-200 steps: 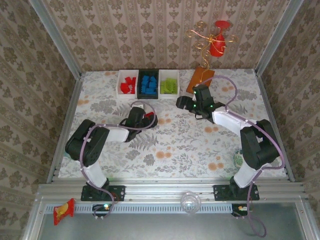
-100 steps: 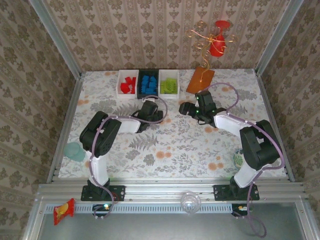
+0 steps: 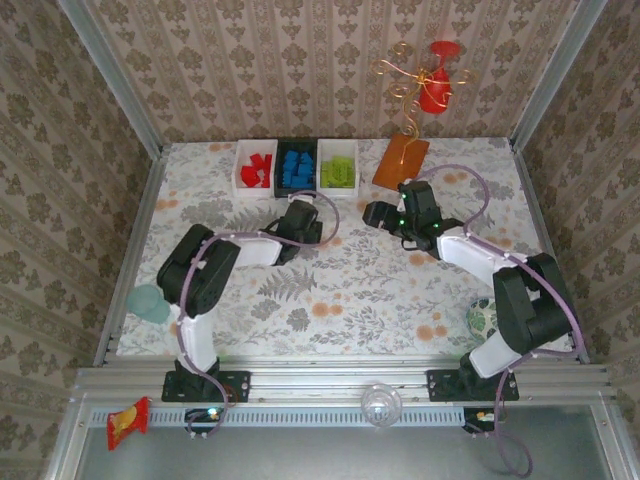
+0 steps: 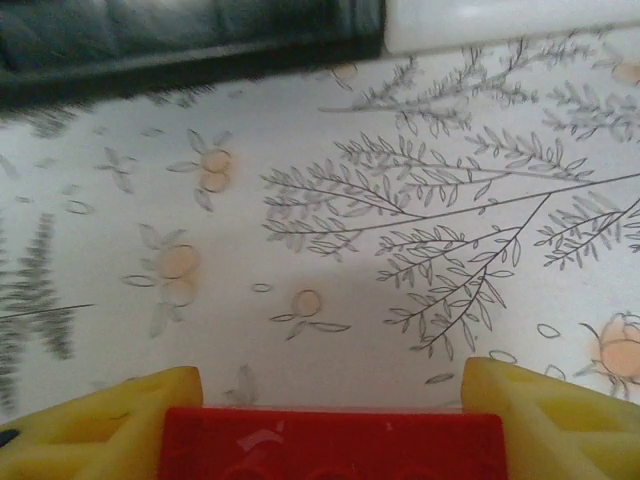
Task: Sort the legos into containers by color
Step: Pick up the lego from the center of the table, then place the lego in the container.
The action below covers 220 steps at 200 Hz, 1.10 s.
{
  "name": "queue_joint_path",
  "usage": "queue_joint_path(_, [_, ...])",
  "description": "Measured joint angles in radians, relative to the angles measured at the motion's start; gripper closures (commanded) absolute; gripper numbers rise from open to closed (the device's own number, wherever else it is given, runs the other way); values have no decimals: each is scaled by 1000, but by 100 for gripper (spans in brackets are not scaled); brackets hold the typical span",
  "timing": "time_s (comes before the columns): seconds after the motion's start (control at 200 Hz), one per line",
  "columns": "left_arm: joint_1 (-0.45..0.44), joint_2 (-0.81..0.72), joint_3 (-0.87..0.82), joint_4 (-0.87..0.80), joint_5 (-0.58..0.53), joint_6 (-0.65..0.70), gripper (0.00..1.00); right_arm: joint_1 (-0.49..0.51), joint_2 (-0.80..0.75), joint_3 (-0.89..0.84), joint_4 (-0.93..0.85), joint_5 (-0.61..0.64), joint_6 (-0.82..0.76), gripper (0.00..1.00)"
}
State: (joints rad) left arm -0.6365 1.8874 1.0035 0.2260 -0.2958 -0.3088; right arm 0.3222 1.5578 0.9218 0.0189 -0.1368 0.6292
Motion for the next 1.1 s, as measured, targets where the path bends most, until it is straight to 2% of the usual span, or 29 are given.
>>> queue_joint_path(0.2, [146, -131, 60, 4, 1, 34, 48, 22, -64, -43, 35, -3, -10, 14])
queue_joint_path(0.36, [286, -94, 189, -4, 12, 42, 48, 124, -121, -90, 77, -4, -74, 12])
queue_joint_path(0.47, [343, -10, 315, -26, 29, 47, 47, 186, -159, -113, 92, -1, -120, 10])
queue_joint_path(0.845, [407, 338, 706, -150, 87, 75, 40, 213, -233, -180, 135, 27, -159, 8])
queue_joint_path(0.99, [410, 405, 822, -225, 118, 87, 31, 214, -253, -192, 130, 49, -159, 8])
queue_joint_path(1.1, [409, 401, 846, -246, 132, 105, 23, 214, -266, -192, 130, 57, -159, 8])
